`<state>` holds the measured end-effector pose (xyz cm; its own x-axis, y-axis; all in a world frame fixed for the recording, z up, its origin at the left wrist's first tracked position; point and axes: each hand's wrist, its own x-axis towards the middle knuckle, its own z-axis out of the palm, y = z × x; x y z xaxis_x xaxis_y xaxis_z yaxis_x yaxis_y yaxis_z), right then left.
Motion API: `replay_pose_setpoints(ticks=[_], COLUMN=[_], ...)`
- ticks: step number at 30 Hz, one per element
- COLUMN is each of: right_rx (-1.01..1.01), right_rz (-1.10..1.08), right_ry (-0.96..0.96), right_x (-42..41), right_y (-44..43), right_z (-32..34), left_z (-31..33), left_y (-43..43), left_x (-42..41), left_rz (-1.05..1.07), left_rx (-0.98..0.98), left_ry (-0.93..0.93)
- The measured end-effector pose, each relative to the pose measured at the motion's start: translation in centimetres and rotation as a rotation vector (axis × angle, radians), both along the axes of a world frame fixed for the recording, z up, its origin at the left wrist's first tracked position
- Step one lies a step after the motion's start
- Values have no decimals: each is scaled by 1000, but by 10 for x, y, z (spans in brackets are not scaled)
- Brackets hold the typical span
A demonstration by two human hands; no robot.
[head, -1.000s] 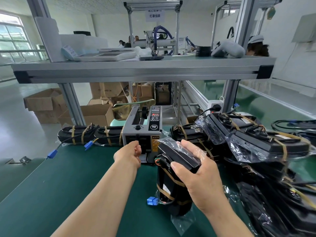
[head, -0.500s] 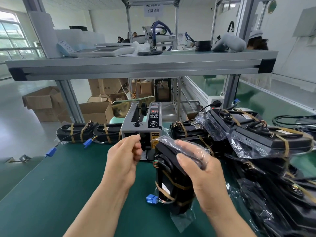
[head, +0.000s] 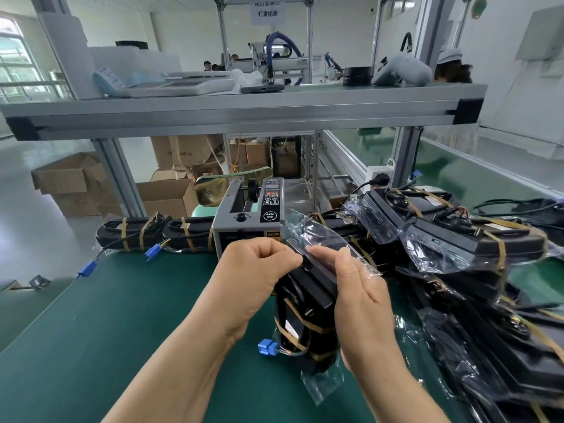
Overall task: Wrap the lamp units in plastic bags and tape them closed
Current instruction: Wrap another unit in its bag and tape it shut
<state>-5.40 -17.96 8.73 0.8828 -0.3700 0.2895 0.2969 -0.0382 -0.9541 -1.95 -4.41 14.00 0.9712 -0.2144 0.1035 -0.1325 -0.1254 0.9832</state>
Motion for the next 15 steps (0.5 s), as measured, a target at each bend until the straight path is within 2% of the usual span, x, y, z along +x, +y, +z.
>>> replay_pose_setpoints(ticks=[15], right_rx=[29], right_rz=[20], right_ry=[-7], right_x=[-5], right_y=[5], right_z=[1], left_z=[-2], left_y=[-7], left_x=[1], left_rz=[98], left_rx=[123], left_ry=[-23])
